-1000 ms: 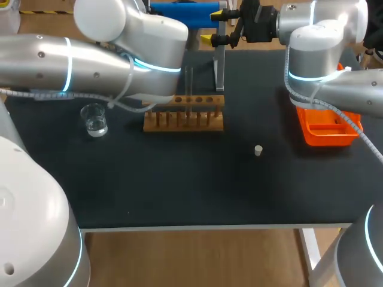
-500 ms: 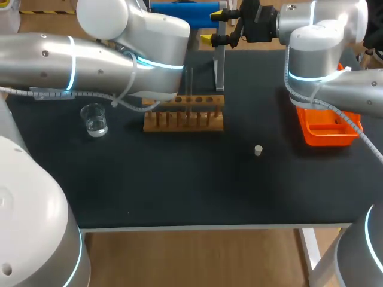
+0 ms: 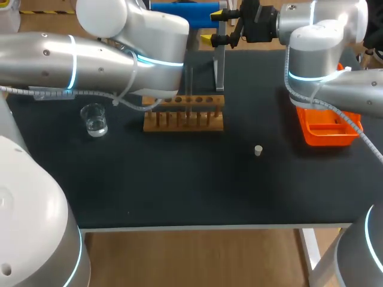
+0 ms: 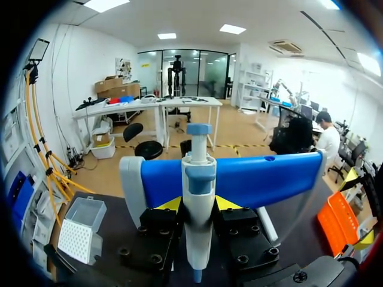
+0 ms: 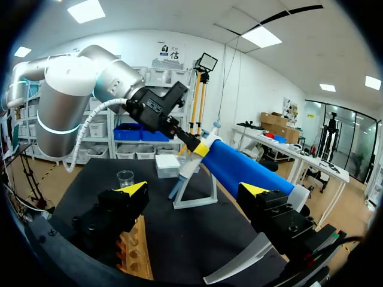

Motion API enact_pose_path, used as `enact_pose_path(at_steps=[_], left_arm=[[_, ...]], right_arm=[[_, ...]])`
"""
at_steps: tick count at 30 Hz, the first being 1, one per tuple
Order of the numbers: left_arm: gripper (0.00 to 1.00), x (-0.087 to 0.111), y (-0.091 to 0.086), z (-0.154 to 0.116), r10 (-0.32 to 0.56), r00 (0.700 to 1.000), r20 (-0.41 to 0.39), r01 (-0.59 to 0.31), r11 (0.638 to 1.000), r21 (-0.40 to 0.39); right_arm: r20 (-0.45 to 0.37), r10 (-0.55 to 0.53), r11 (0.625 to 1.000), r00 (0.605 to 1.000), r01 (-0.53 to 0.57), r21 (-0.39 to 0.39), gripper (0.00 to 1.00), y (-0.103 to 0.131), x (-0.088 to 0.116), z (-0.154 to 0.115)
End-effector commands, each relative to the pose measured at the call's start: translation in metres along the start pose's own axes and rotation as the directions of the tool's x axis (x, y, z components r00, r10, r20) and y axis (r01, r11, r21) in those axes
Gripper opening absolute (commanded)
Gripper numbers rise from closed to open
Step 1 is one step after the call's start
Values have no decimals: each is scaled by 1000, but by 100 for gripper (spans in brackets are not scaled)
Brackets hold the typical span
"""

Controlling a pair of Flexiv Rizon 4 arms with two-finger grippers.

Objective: Invert the test tube, pick up the pipette, mount the tip to pipette, aspirate from beaker and dispense into the tube, eject the tip, return the pipette, and cap with the stopper.

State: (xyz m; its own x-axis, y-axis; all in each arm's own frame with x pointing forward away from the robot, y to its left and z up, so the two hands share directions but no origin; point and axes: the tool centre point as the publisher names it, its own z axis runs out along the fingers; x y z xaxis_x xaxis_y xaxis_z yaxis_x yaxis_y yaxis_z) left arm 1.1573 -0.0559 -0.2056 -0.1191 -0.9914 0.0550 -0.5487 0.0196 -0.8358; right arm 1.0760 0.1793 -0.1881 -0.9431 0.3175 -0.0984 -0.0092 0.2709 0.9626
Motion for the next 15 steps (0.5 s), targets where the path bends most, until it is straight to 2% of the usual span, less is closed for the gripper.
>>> enact_pose_path(at_steps=[1,8,9,10,11,13,14,15], left_arm=[[0,-2,-2,4,-1,1000,-6,1,1000,-12],[2,-1,-1,8,-9,1000,-12,8,1000,-27],[13,-1,-1,8,-9,1000,-13,9,1000,-29],[35,-1,-1,9,-10,1000,-14,10,1000,-30],[45,-1,0,9,-11,1000,-15,10,999,-31],[54,0,0,9,-12,1000,-17,11,999,-33],[65,0,0,9,-12,1000,-18,11,999,-33],[82,0,0,10,-12,1000,-19,12,999,-34]], right_arm=[[5,-1,1000,1000,1,-2,100,-1,1,0],[5,-1,1000,1000,1,-2,100,-1,1,0],[5,-1,1000,1000,1,-2,100,-1,1,0],[5,-1,1000,1000,1,-2,100,-1,1,0],[5,-1,1000,1000,1,-2,100,-1,1,0],[5,-1,1000,1000,1,-2,100,-1,1,0],[5,-1,1000,1000,1,-2,100,-1,1,0],[5,-1,1000,1000,1,-2,100,-1,1,0]])
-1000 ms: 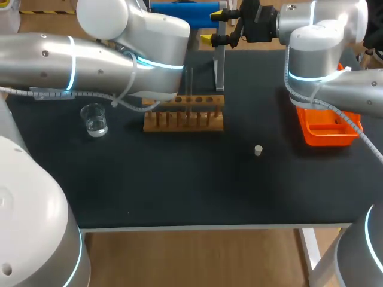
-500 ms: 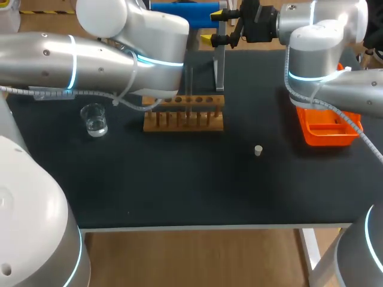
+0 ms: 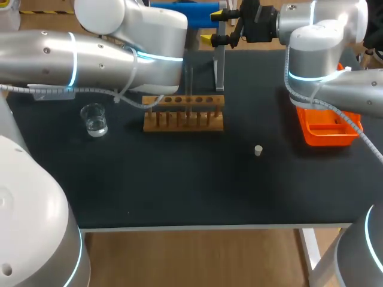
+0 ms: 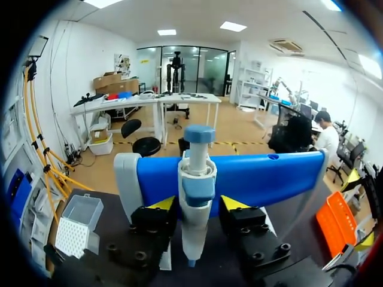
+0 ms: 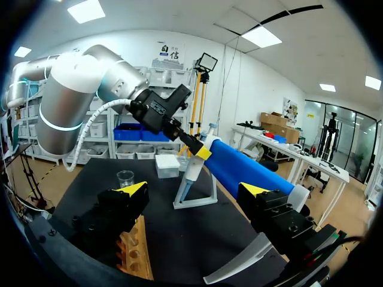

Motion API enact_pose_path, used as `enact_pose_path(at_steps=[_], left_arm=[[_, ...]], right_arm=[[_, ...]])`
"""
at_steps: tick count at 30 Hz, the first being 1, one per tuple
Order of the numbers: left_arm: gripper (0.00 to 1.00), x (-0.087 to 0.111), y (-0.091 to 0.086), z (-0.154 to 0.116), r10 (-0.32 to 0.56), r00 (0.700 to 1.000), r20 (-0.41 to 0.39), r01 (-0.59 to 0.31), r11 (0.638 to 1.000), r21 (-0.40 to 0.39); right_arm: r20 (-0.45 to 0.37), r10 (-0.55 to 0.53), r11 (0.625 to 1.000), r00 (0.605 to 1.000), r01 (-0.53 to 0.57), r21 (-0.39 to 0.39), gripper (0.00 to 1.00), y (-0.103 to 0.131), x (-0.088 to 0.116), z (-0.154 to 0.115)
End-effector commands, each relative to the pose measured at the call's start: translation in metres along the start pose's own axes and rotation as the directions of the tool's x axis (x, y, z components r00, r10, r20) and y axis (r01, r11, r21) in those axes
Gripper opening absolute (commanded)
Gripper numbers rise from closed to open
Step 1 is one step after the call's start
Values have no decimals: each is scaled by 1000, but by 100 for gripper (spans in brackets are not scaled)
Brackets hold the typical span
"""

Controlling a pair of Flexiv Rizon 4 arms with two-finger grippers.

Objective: Invert the test tube, pick up the pipette, mount the tip to pipette, aspirate from beaker and dispense into the tube, eject the tip, return the pipette, and cap with the stopper.

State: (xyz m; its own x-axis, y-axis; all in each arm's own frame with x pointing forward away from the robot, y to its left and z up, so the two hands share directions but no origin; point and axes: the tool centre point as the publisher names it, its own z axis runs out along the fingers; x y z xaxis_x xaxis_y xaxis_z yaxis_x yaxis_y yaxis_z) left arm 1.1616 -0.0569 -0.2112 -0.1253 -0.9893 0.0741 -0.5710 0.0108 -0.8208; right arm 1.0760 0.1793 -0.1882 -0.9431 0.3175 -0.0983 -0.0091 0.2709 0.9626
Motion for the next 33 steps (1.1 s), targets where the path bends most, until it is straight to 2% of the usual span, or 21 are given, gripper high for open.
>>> enact_pose_path(at_steps=[1,3,12,20,26,29,31,33], left_arm=[[92,0,-3,3,0,1000,-4,0,1000,-9],[100,0,-3,3,-1,1000,-5,1,1000,-10],[100,4,-11,-9,9,1000,-9,-9,1000,10],[100,11,-28,-42,22,1000,-2,-22,996,81],[100,16,-36,-75,30,1000,-3,-29,995,100],[100,18,-35,-93,68,996,-50,-61,991,123],[100,20,-31,-111,116,986,-123,-98,985,144],[100,23,-26,-124,165,958,-236,-120,974,193]], right_arm=[[5,-1,1000,1000,1,-2,100,-1,1,0],[5,-1,1000,1000,1,-2,100,-1,1,0],[5,-1,1000,1000,1,-2,100,-1,1,0],[5,-1,1000,1000,1,-2,100,-1,1,0],[5,-1,1000,1000,1,-2,100,-1,1,0],[5,-1,1000,1000,1,-2,100,-1,1,0],[5,-1,1000,1000,1,-2,100,-1,1,0],[5,-1,1000,1000,1,-2,100,-1,1,0]])
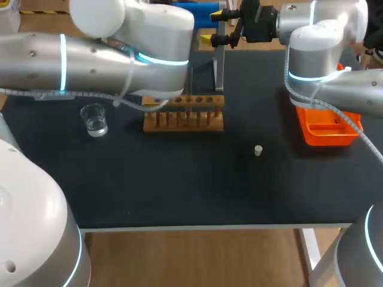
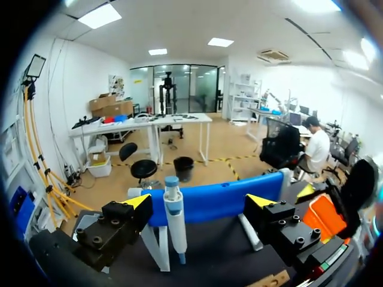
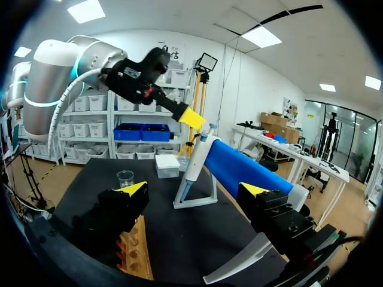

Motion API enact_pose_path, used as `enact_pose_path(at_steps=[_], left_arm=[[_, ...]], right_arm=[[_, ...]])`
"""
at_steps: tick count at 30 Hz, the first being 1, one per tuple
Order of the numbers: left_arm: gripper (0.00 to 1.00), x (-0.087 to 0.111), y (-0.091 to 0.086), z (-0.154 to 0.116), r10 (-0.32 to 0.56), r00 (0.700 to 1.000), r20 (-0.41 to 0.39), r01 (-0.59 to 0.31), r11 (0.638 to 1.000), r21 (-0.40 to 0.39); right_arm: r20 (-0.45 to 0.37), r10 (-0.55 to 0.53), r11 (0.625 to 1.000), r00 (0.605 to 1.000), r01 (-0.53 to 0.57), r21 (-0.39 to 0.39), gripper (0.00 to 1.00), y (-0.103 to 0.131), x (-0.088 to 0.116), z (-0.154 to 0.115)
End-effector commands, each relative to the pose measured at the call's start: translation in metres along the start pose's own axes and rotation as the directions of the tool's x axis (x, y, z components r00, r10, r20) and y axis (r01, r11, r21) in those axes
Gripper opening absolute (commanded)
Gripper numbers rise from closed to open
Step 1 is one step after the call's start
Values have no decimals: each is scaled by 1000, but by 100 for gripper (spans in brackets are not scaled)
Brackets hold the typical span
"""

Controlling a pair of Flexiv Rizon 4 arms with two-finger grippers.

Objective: Invert the test tube, pick up the pipette, mount the tip to pipette, aspirate from beaker and dispense into the tube, eject the tip, return the pipette, and cap with the stopper.

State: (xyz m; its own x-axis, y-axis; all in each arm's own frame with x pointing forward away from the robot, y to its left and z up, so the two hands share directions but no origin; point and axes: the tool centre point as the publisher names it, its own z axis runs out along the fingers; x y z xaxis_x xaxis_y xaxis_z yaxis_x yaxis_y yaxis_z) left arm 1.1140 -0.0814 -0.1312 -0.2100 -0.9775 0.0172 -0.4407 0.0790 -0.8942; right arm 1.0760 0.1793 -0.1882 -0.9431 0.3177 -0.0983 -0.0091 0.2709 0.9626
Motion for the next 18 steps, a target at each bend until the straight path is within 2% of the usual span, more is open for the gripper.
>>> enact_pose_path(at_steps=[1,2,5,7,15,17,18], left_arm=[[100,-8,9,-52,77,967,-244,-64,996,60],[100,-6,10,-60,111,958,-265,-101,994,50],[100,0,14,-82,191,902,-387,-157,981,117],[100,4,17,-95,237,855,-462,-181,970,163],[100,21,36,-123,386,692,-610,-294,922,250],[100,26,42,-123,405,651,-642,-327,913,244],[100,29,45,-123,413,643,-645,-347,908,236]], right_arm=[[5,-2,1000,1000,2,-2,100,-1,1,0],[5,-2,1000,1000,2,-2,100,-1,1,0],[5,-2,1000,1000,2,-2,100,-1,1,0],[5,-2,1000,1000,2,-2,100,-1,1,0],[5,-2,1000,1000,2,-2,100,-1,1,0],[5,-2,1000,1000,2,-2,100,-1,1,0],[5,-2,1000,1000,2,-2,100,-1,1,0]])
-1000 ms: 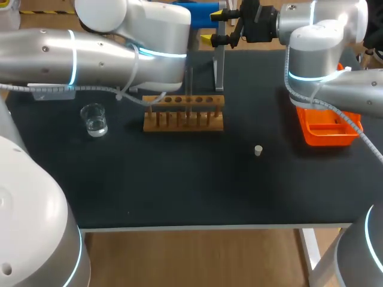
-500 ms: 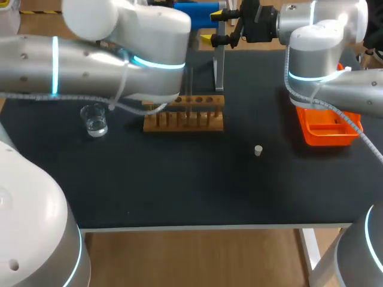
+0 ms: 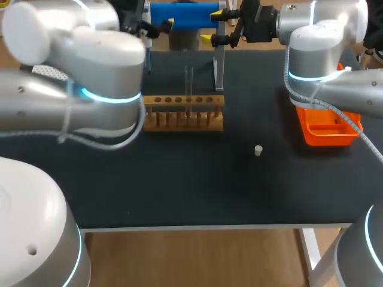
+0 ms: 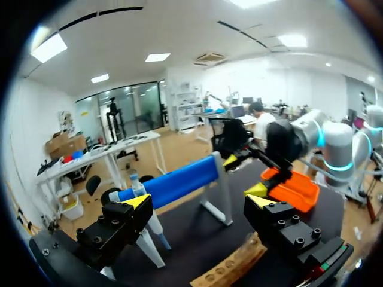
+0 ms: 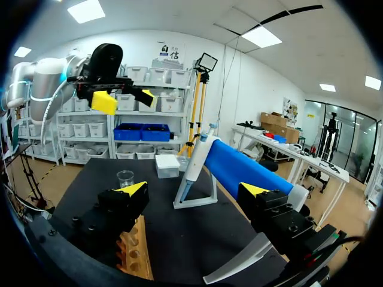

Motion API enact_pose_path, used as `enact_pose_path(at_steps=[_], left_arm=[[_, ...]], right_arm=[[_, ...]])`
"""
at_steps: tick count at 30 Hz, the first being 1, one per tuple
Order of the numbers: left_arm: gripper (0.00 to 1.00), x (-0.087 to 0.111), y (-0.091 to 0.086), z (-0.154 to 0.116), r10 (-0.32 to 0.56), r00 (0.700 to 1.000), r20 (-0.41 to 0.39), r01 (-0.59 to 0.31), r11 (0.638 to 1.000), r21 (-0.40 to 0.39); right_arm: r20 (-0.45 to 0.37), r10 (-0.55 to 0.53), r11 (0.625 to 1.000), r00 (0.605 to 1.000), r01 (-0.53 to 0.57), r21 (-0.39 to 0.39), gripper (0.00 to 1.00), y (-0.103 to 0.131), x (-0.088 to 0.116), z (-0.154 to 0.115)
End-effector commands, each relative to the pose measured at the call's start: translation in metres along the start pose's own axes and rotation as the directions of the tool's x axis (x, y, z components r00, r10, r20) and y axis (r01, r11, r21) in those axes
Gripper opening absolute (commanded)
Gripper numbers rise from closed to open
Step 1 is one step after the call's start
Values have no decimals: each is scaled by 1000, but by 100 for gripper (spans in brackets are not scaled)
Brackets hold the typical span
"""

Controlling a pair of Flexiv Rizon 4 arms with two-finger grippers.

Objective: Invert the test tube, pick up the pipette, mount the tip to pipette, aspirate from beaker and dispense into the tube, eject the tip, return the pipette, and cap with the stopper.

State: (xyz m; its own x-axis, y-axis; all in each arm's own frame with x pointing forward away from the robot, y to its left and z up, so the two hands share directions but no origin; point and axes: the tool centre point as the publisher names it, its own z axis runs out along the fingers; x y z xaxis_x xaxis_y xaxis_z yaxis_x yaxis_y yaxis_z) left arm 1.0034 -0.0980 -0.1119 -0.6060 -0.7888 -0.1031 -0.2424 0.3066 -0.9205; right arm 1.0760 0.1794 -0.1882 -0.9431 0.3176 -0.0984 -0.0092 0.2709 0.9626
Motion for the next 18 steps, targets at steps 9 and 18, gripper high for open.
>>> enact_pose_path(at_steps=[9,18], left_arm=[[100,17,42,-7,167,855,-491,-163,985,52],[100,32,59,15,198,790,-581,-212,976,44]], right_arm=[[5,-1,1000,1000,1,-2,100,-1,1,0],[5,-1,1000,1000,1,-2,100,-1,1,0]])
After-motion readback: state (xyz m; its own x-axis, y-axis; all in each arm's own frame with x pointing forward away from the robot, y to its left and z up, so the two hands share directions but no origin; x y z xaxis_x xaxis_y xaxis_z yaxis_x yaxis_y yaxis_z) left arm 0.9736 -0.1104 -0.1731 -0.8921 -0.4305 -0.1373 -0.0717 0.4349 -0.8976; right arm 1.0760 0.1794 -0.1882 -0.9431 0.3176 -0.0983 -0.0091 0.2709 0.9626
